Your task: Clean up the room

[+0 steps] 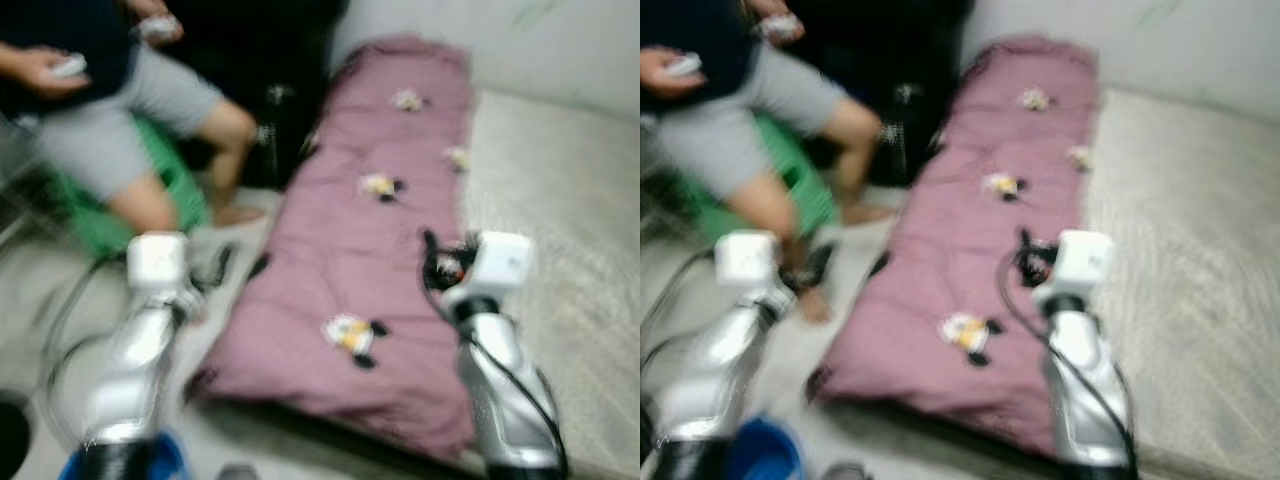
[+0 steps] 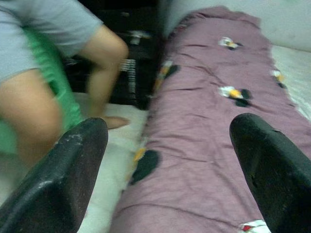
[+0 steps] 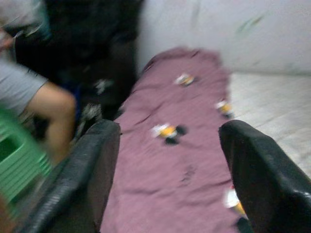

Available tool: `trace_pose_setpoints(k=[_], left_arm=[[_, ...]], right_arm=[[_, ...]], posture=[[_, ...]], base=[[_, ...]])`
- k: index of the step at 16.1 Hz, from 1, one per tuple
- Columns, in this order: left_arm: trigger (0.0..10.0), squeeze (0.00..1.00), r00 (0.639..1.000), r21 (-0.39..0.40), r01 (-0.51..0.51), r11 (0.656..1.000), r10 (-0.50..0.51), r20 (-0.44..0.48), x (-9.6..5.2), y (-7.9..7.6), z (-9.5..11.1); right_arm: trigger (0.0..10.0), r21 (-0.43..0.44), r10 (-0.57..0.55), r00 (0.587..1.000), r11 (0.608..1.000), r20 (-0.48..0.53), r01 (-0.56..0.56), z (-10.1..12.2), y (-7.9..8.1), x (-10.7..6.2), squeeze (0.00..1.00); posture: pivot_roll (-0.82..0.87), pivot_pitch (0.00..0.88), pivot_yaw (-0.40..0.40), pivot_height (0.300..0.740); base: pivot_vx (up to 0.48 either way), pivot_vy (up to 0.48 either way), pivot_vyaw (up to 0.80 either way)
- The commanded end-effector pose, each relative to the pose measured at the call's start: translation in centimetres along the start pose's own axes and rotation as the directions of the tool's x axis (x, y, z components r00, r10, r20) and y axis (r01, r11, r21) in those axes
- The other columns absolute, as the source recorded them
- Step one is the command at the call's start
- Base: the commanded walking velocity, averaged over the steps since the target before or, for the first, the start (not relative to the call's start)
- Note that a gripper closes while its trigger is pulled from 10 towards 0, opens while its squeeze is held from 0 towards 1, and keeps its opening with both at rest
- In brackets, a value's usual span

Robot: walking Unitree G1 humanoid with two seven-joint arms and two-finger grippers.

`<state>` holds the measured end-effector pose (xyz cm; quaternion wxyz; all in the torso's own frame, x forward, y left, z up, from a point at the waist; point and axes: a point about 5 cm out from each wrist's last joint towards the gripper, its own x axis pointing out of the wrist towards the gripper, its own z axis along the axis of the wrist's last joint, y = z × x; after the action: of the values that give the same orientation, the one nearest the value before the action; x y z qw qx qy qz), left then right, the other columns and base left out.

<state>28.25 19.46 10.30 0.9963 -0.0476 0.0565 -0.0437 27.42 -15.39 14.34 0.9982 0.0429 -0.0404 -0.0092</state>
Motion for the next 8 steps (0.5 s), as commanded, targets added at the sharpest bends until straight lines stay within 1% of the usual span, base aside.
trace_pose_setpoints(k=[1, 5, 8], left_arm=[[10.0, 1.00, 0.996, -0.027, 0.085, 0.996, -0.085, 0.006, 0.56, -2.01, 0.20], [10.0, 1.00, 0.998, -0.013, 0.055, 0.998, -0.055, -0.006, 0.59, -1.66, -0.03], [10.0, 1.00, 0.999, -0.031, 0.045, 0.998, -0.046, -0.022, 0.47, -1.52, -0.41]], right_arm=[[10.0, -0.022, -0.070, 0.997, 0.997, -0.037, 0.069, -0.76, -1.89, -0.52, 1.00], [10.0, -0.025, -0.097, 0.994, 0.995, -0.048, 0.096, -0.92, -2.20, -0.39, 1.00], [10.0, -0.026, -0.103, 0.993, 0.994, -0.054, 0.102, -1.08, -2.36, -0.54, 1.00]], posture=[[-0.07, 0.000, -0.026, 0.740], [-0.07, 0.000, -0.027, 0.740], [-0.08, 0.000, -0.025, 0.740]], base=[[0.000, 0.000, 0.00], [0.000, 0.000, 0.00], [0.000, 0.000, 0.00]])
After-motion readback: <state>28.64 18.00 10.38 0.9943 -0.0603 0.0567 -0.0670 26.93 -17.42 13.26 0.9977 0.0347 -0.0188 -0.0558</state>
